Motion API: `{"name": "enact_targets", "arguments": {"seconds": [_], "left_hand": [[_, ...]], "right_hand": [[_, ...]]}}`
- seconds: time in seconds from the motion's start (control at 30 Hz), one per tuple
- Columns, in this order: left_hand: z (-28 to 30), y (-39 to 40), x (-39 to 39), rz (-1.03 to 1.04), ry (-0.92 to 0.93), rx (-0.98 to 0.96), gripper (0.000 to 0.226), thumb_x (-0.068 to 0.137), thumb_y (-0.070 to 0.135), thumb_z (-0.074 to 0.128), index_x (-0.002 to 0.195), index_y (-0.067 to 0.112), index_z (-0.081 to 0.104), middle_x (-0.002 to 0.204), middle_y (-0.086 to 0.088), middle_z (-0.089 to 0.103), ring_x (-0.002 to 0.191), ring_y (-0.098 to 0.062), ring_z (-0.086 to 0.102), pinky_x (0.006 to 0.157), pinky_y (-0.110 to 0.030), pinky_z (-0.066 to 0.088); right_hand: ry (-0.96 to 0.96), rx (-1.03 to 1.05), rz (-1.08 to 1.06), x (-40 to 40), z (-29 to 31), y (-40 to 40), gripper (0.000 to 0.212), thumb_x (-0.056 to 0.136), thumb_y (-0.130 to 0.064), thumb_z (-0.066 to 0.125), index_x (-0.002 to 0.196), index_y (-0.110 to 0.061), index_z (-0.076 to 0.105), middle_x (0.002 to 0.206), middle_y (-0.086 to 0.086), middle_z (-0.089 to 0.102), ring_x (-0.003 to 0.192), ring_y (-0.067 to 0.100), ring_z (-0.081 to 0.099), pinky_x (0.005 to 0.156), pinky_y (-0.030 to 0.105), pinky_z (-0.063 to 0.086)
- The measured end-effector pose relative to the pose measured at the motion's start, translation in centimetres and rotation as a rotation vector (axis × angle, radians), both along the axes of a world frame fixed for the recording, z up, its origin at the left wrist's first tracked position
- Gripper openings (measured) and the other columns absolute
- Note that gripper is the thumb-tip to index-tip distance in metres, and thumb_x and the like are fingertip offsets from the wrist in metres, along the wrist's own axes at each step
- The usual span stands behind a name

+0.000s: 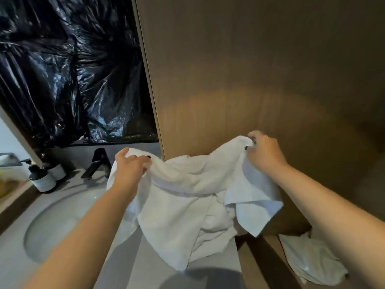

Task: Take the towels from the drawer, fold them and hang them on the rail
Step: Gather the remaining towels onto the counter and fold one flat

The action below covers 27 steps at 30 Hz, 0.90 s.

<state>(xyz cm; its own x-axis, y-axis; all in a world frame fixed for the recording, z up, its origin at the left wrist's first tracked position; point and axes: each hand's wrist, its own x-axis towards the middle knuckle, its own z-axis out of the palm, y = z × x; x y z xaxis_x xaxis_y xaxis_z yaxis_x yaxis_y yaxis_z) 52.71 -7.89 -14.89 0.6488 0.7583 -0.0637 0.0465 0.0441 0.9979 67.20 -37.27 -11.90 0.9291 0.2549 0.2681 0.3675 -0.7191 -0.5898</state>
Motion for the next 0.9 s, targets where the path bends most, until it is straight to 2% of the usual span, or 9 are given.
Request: {"name": "enact_targets", "arguments": {"seconds": [0.1, 0.17, 0.23, 0.33, 0.47, 0.6, 0.7, 0.83, 0.9], "left_hand": [[-3.2, 0.4, 1.6, -0.261, 0.225, 0.341, 0.087, 0.089, 0.005, 0.062, 0.155, 0.033, 0.013, 0.153, -0.004, 0.03, 0.131, -0.021, 0.042, 0.103, -0.037, 0.04], [-5.2, 0.6, 2.3, -0.442, 0.3, 0.565, 0.093, 0.088, 0.001, 0.06, 0.157, 0.03, 0.005, 0.153, 0.006, 0.027, 0.125, -0.015, 0.041, 0.101, -0.031, 0.037], [-6.8, 0.8, 2.9, -0.526, 0.294, 0.669, 0.086, 0.09, 0.004, 0.058, 0.157, 0.024, 0.008, 0.155, 0.01, 0.022, 0.14, -0.015, 0.031, 0.114, -0.026, 0.024], [-8.7, 0.6, 3.6, -0.511, 0.268, 0.653, 0.075, 0.088, 0.031, 0.046, 0.157, 0.029, 0.016, 0.154, 0.012, 0.026, 0.141, -0.002, 0.023, 0.11, -0.012, 0.014], [-11.9, -0.6, 3.7, -0.456, 0.223, 0.73, 0.056, 0.096, 0.053, 0.027, 0.152, 0.044, 0.023, 0.132, 0.025, 0.042, 0.112, 0.034, 0.028, 0.092, 0.008, 0.017], [-14.2, -0.3, 4.7, -0.361, 0.121, 0.791, 0.053, 0.1, 0.045, 0.032, 0.151, 0.029, 0.035, 0.127, 0.04, 0.04, 0.117, 0.03, 0.032, 0.098, 0.003, 0.019], [-15.1, 0.2, 5.0, -0.336, 0.067, 0.807, 0.054, 0.099, 0.045, 0.031, 0.15, 0.027, 0.037, 0.128, 0.04, 0.041, 0.121, 0.026, 0.035, 0.1, 0.001, 0.02], [-15.5, 0.5, 4.9, -0.327, 0.056, 0.793, 0.054, 0.1, 0.041, 0.033, 0.151, 0.025, 0.036, 0.127, 0.023, 0.05, 0.117, 0.029, 0.034, 0.099, 0.002, 0.02], [-15.4, 0.3, 4.5, -0.351, 0.061, 0.755, 0.053, 0.101, 0.045, 0.031, 0.152, 0.031, 0.032, 0.124, 0.016, 0.057, 0.116, 0.018, 0.044, 0.102, -0.006, 0.028]], "right_hand": [[-0.131, -0.161, 0.193, -1.1, -4.1, 3.4, 0.046, 0.096, -0.023, 0.053, 0.141, -0.018, 0.044, 0.15, 0.007, 0.038, 0.139, 0.029, 0.032, 0.111, 0.042, 0.028], [-0.195, -0.288, 0.329, -1.9, -6.8, 5.6, 0.054, 0.099, -0.042, 0.043, 0.149, -0.025, 0.034, 0.162, 0.004, 0.017, 0.15, 0.027, 0.003, 0.12, 0.047, 0.005], [-0.26, -0.442, 0.406, -2.5, -9.4, 7.3, 0.065, 0.095, -0.058, 0.03, 0.154, -0.031, 0.025, 0.166, 0.003, 0.004, 0.151, 0.026, -0.013, 0.117, 0.058, -0.009], [-0.314, -0.422, 0.493, -2.3, -12.7, 8.8, 0.067, 0.093, -0.061, 0.033, 0.151, -0.027, 0.037, 0.161, 0.006, 0.027, 0.151, 0.03, 0.014, 0.115, 0.067, 0.008], [-0.268, -0.366, 0.456, -0.7, -15.7, 9.5, 0.064, 0.094, -0.061, 0.035, 0.146, -0.025, 0.044, 0.154, 0.003, 0.039, 0.146, 0.028, 0.028, 0.114, 0.063, 0.019], [-0.347, -0.308, 0.419, -0.1, -17.6, 10.6, 0.059, 0.098, -0.056, 0.028, 0.144, -0.023, 0.045, 0.15, 0.005, 0.045, 0.145, 0.031, 0.032, 0.112, 0.065, 0.023], [-0.387, -0.284, 0.398, 0.2, -18.4, 10.9, 0.059, 0.098, -0.056, 0.028, 0.145, -0.023, 0.042, 0.152, 0.005, 0.042, 0.146, 0.03, 0.029, 0.112, 0.064, 0.023], [-0.362, -0.292, 0.38, -0.4, -18.0, 10.9, 0.057, 0.097, -0.053, 0.034, 0.145, -0.022, 0.042, 0.15, 0.007, 0.045, 0.143, 0.033, 0.035, 0.112, 0.065, 0.024], [-0.325, -0.397, 0.369, -0.9, -17.1, 10.8, 0.06, 0.097, -0.055, 0.033, 0.149, -0.026, 0.035, 0.154, 0.006, 0.039, 0.146, 0.032, 0.029, 0.116, 0.063, 0.017]]}}
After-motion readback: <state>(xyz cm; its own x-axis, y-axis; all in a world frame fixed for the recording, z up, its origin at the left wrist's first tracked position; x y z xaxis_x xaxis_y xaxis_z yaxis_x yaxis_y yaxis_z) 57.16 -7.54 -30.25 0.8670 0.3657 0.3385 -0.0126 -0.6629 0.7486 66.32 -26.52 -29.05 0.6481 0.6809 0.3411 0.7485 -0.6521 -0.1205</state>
